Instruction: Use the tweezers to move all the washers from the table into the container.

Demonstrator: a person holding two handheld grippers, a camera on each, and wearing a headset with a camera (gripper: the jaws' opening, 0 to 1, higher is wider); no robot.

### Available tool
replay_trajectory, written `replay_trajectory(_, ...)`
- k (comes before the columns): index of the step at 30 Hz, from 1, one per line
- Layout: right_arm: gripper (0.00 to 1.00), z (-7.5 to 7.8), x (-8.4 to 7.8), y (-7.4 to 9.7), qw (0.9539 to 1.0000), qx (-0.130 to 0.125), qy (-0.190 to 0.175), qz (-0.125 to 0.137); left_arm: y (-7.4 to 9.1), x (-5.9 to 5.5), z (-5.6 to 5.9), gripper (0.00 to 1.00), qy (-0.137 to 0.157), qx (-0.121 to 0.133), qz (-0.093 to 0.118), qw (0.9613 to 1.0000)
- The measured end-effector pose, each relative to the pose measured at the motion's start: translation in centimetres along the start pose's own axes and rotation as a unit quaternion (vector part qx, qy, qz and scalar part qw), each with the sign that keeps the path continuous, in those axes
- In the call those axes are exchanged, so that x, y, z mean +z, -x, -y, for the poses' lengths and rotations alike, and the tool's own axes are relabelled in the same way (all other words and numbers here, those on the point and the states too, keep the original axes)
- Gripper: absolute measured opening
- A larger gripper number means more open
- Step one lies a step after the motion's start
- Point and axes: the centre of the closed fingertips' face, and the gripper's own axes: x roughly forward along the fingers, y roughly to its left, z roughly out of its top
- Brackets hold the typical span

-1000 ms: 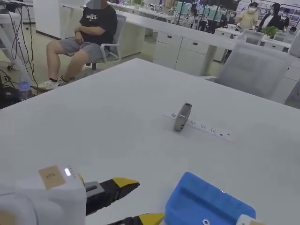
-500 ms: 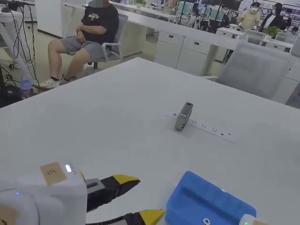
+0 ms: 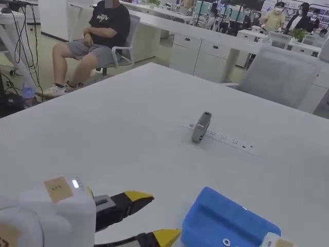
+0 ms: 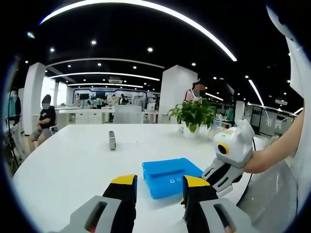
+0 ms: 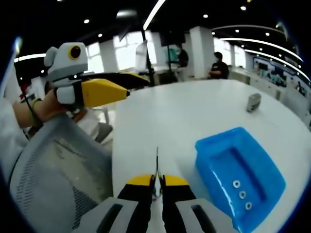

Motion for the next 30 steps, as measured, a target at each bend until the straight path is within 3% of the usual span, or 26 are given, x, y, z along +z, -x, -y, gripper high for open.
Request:
replay_trajectory(7,0.03,0.4,1.5,0.8,0.9999,-0.004,0.001,0.016,0.0,0.0,0.0,0.36,0.000,-0.001,0.000,1.0000)
replay_trajectory(16,0.03,2.2,4.4,2.3,0.9987,-0.022,0.004,0.046,-0.1,-0.1,0.1,0.36,-0.001,-0.004,-0.003,1.0000)
replay_trajectory(23,0.03,4.9,6.5,3.3,0.9962,-0.043,-0.010,0.075,-0.1,-0.1,0.2,0.36,-0.001,-0.006,-0.003,1.0000)
replay_trajectory(30,0.03,7.7,7.3,3.7,0.9935,-0.074,-0.018,0.085,-0.1,-0.2,0.3,0.36,-0.001,-0.008,-0.005,1.0000)
